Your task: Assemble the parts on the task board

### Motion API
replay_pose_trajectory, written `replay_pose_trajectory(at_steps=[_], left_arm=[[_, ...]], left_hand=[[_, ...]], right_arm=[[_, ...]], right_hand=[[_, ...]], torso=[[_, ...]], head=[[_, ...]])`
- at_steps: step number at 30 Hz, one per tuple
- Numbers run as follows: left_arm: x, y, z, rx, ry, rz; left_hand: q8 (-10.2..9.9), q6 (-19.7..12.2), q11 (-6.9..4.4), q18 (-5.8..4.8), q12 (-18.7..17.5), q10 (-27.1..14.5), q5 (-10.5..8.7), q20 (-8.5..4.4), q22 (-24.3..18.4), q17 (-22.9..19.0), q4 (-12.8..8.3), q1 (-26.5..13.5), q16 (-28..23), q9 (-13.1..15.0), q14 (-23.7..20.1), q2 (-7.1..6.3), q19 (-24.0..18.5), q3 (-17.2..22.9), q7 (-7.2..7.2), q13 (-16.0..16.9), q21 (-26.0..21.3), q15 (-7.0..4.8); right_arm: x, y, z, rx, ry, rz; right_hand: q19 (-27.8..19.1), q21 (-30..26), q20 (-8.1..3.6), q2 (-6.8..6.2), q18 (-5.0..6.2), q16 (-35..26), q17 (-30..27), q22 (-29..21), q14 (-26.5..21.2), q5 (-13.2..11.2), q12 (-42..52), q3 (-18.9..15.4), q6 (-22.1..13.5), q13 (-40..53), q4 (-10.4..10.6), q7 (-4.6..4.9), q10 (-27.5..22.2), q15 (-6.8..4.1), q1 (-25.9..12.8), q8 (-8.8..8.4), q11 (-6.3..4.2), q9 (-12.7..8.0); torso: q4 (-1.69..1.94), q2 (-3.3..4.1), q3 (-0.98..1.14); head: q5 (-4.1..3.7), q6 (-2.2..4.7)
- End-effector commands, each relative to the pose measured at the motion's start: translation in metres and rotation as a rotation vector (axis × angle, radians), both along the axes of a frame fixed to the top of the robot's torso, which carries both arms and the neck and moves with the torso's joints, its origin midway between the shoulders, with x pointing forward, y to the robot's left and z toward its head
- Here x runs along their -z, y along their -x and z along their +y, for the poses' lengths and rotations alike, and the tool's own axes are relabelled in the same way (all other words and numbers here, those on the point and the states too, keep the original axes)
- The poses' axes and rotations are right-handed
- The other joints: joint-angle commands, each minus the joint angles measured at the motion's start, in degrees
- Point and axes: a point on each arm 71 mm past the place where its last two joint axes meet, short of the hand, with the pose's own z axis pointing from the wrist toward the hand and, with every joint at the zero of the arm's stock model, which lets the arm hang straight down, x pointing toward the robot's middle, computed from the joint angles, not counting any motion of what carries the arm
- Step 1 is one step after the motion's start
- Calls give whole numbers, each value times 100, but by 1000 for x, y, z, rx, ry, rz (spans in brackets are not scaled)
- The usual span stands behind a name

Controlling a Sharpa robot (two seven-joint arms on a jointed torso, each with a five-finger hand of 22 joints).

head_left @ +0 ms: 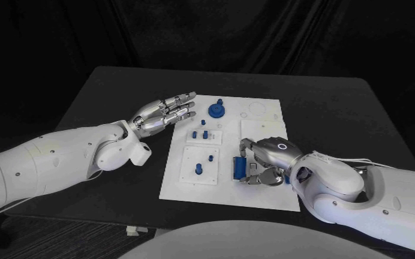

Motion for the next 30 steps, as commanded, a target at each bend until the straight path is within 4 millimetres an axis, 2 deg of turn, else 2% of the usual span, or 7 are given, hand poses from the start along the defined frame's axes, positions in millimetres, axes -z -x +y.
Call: replay_pose_trajectory(at_steps=[1, 10, 14, 16, 18, 27, 30], left_arm=[[-1, 1, -2, 13, 24, -2], [-1, 1, -1, 14, 22, 1], [0, 1, -1, 13, 21, 1], [0, 1, -1, 14, 20, 2], [0, 1, -1, 14, 20, 3], [0, 1, -1, 16, 17, 7], [1, 1, -1, 17, 14, 10]], left_hand=[[23, 13, 42, 35, 25, 1, 19, 35, 7, 9, -15, 2, 31, 5, 1, 50, 20, 27, 38, 10, 32, 43], [23, 13, 53, 31, 29, 2, 20, 37, 18, 12, -15, -3, 37, 5, 7, 57, 27, 34, 45, 10, 35, 54], [24, 14, 62, 29, 30, 3, 19, 37, 22, 13, -15, -6, 39, 5, 9, 56, 30, 35, 46, 10, 37, 57], [24, 14, 65, 28, 33, 4, 18, 38, 24, 14, -14, -8, 40, 5, 11, 57, 31, 36, 47, 11, 37, 60], [24, 14, 65, 28, 33, 4, 18, 38, 24, 14, -14, -8, 40, 5, 11, 57, 31, 36, 47, 11, 37, 60], [23, 11, 75, 26, 32, 5, 16, 39, 49, 14, -10, -16, 42, 4, 13, 64, 43, 40, 49, 11, 44, 66], [22, 5, 81, 24, 29, 5, 14, 41, 61, 14, -5, -22, 43, 3, 13, 68, 49, 42, 49, 10, 48, 69]], right_arm=[[1, 0, 0, 5, 13, -4], [0, 1, -1, -4, -10, -7], [-1, 1, -1, -11, -28, -6], [-2, 2, -1, -14, -37, -5], [-2, 3, -1, -16, -44, -4], [-5, 5, -3, -19, -56, -3], [-5, 6, -3, -20, -54, 0]], right_hand=[[-47, -12, -2, 57, 37, -10, 39, 917, 332, 241, 30, 51, -32, 1502, 7, -3, 598, -14, 78, 47, -6, -31], [-10, 52, -23, 246, 22, 29, 116, 944, 347, 1148, 30, 33, 94, 1502, 5, -35, 598, -40, -94, 201, -40, -180], [15, 112, -41, 285, 10, 60, 176, 963, 358, 1811, 30, 67, 222, 1502, 5, -54, 598, -58, -152, 226, -63, -300], [27, 143, -55, 321, 5, 78, 211, 973, 365, 2307, 30, 112, 341, 1502, 9, -64, 598, -75, -241, 228, -83, -383], [29, 149, -64, 341, 4, 79, 212, 974, 365, 2560, 30, 154, 413, 1502, 15, -69, 598, -84, -306, 205, -95, -450], [39, 185, -90, 300, -3, 90, 237, 983, 369, 3540, 30, 433, 590, 1502, 17, -76, 598, -112, -535, 90, -127, -690], [41, 191, -95, 264, -4, 91, 238, 985, 369, 3715, 30, 519, 618, 1502, 18, -78, 598, -117, -584, 67, -132, -737]], torso=[[0, -1, 0], [2, 0, 0], [-1, -1, 0], [0, -1, -1], [-1, -2, 0], [1, -1, 1], [0, -1, 0]], head=[[-1, -1], [10, -1], [13, -1], [15, -1], [17, -1], [1, -1], [-11, -1]])
